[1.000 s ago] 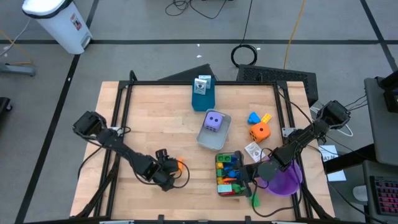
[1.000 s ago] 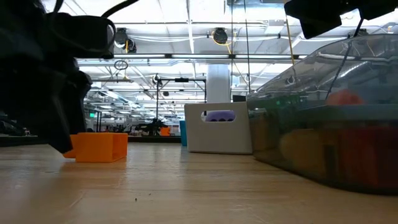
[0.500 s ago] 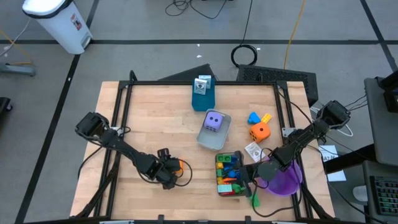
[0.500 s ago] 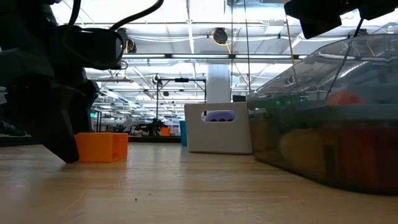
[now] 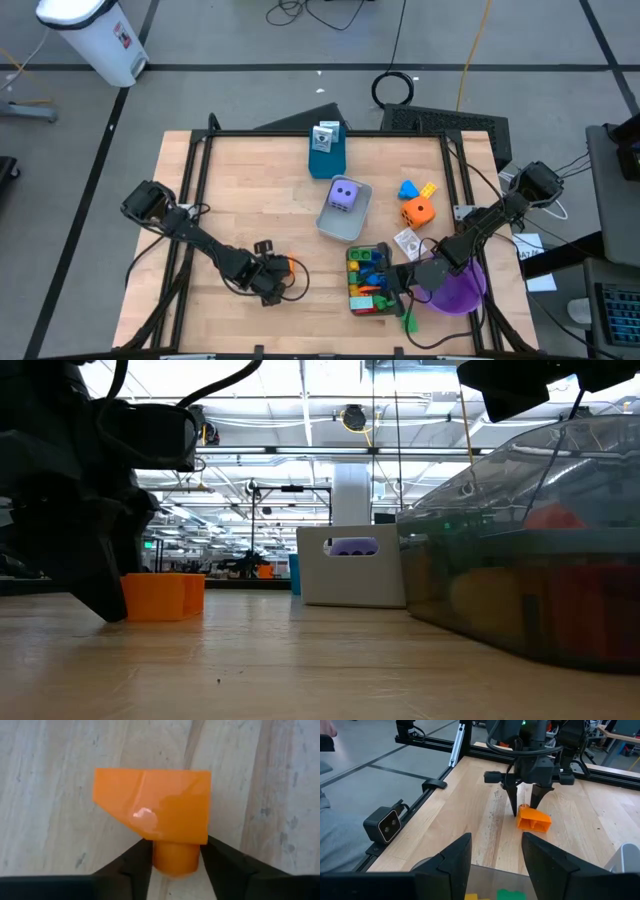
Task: Pick & Place Toys
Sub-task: Put the orange game piece into the black bin
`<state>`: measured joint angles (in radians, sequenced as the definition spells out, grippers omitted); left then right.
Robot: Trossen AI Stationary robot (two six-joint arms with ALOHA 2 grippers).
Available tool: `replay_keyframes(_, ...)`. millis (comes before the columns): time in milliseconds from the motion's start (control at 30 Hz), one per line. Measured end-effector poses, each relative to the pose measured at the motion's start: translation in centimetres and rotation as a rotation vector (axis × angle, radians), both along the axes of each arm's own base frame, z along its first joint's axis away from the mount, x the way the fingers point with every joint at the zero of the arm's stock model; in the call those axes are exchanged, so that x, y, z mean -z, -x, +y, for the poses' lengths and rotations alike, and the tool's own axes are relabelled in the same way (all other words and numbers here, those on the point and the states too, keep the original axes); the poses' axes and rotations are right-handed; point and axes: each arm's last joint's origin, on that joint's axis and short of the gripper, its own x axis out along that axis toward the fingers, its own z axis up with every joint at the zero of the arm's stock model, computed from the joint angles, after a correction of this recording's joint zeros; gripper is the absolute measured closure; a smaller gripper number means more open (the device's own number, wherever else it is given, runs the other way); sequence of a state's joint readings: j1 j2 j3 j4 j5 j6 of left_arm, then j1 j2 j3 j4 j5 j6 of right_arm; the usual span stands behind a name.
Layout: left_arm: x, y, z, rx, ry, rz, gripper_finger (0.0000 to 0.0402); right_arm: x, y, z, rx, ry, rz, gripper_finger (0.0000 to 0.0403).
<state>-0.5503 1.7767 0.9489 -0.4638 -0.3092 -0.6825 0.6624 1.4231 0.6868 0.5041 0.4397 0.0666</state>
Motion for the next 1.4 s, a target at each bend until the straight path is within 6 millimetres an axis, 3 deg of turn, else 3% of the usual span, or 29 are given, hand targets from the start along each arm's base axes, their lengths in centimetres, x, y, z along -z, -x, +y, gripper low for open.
replay_keyframes(167, 0.0, 0.0, 0.0, 0.004, 0.002, 0.002, 0.0277, 0.0, 0.0, 0.0, 0.0, 0.0, 0.0, 0.0234)
replay_keyframes(500, 0.0, -0.1, 0.0, 0.006, -0.003, -0.012, 0.0253, 0.0, 0.0, 0.0, 0.0, 0.0, 0.0, 0.0234)
replay_keyframes(633, 0.0, -0.3, -0.1, 0.033, -0.024, -0.043, 0.0279, 0.0, 0.0, 0.0, 0.0, 0.0, 0.0, 0.0234)
replay_keyframes(967, -0.5, -1.7, -0.3, 0.085, -0.052, -0.185, 0.028, -0.2, -0.1, 0.0, -0.013, 0.037, -0.028, 0.0234)
replay_keyframes(1400, -5.0, -5.6, -1.1, 0.249, -0.084, -0.389, 0.028, -0.8, -0.5, -0.3, -0.023, 0.125, -0.105, 0.0234)
